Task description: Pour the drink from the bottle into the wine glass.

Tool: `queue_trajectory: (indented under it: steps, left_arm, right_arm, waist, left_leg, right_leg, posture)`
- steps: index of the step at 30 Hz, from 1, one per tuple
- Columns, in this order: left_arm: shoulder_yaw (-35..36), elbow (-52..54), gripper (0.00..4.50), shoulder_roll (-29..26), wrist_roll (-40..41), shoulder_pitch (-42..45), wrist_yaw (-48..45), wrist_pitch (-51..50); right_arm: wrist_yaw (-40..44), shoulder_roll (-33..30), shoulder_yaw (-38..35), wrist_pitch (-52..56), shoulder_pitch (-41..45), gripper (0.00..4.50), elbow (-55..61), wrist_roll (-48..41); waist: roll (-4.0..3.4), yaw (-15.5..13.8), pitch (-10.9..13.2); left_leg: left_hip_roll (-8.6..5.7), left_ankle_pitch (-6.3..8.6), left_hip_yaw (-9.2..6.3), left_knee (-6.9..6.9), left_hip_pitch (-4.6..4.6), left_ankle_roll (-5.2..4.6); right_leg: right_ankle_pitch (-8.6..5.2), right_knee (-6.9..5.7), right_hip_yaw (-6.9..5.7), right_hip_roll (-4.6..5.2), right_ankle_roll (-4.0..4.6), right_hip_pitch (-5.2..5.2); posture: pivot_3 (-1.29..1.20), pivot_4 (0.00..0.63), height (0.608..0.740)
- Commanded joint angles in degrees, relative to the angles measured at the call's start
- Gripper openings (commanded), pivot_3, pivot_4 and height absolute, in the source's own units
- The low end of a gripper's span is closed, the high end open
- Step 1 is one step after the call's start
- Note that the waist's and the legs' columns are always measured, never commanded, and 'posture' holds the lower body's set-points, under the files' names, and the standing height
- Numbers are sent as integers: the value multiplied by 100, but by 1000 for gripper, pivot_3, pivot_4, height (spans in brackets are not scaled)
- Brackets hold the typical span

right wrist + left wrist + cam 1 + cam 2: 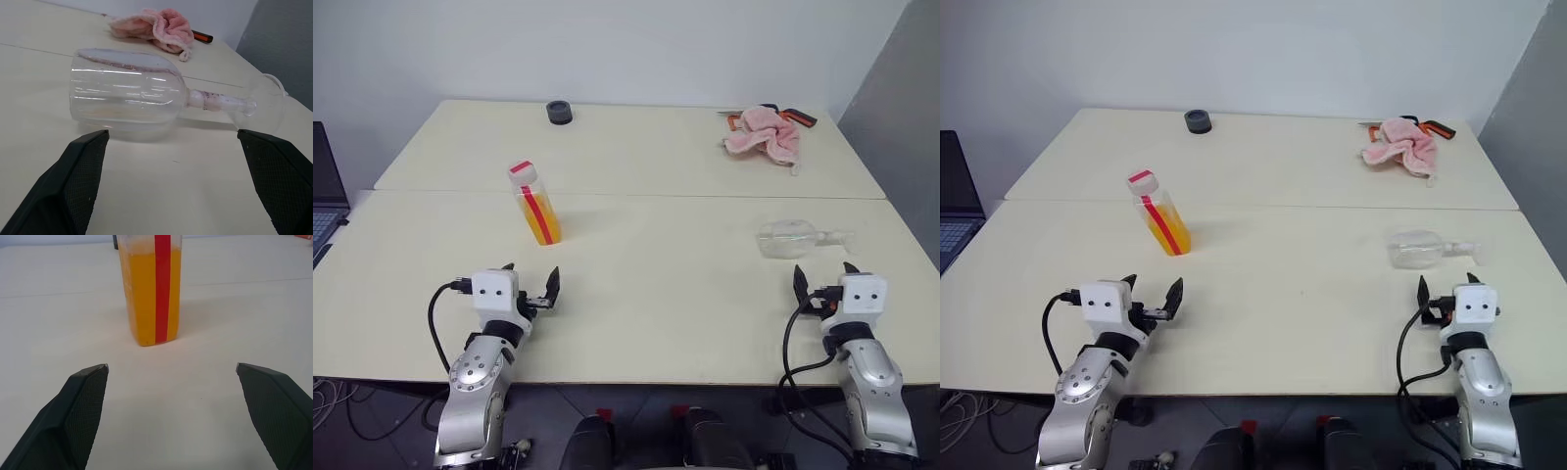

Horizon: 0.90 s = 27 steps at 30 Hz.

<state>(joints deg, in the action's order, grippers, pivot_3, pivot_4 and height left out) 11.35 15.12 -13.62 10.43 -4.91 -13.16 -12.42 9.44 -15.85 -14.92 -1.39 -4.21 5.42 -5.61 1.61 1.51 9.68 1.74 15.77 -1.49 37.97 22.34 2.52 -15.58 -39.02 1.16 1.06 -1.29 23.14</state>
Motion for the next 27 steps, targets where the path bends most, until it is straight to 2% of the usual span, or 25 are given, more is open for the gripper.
queue_trajectory:
  steps: [1,22,27]
  left_arm:
    - [-89,290,4481,-37,-3,-31,-55,68]
    - [-215,407,4481,-223,-11,-166,-293,316]
    - [-193,385,4481,-212,-19,-172,-326,407]
  right_arm:
    - [-67,-24,-45,6,-26,4500,284,27]
    - [-61,-36,53,23,-160,4500,414,96]
    - [150,-117,231,-118,-155,4500,388,151]
  waist:
    - [0,-1,0]
    - [-1,0,0]
    - [-1,0,0]
  left_leg:
    - [0,0,0,0,0,0]
    - [0,0,1,0,0,0]
    - [0,0,1,0,0,0]
  right_leg:
    - [0,0,0,0,0,0]
    - [0,0,0,0,0,0]
    - [0,0,0,0,0,0]
  posture:
    - [0,150,740]
    - [0,150,740]
    - [0,150,740]
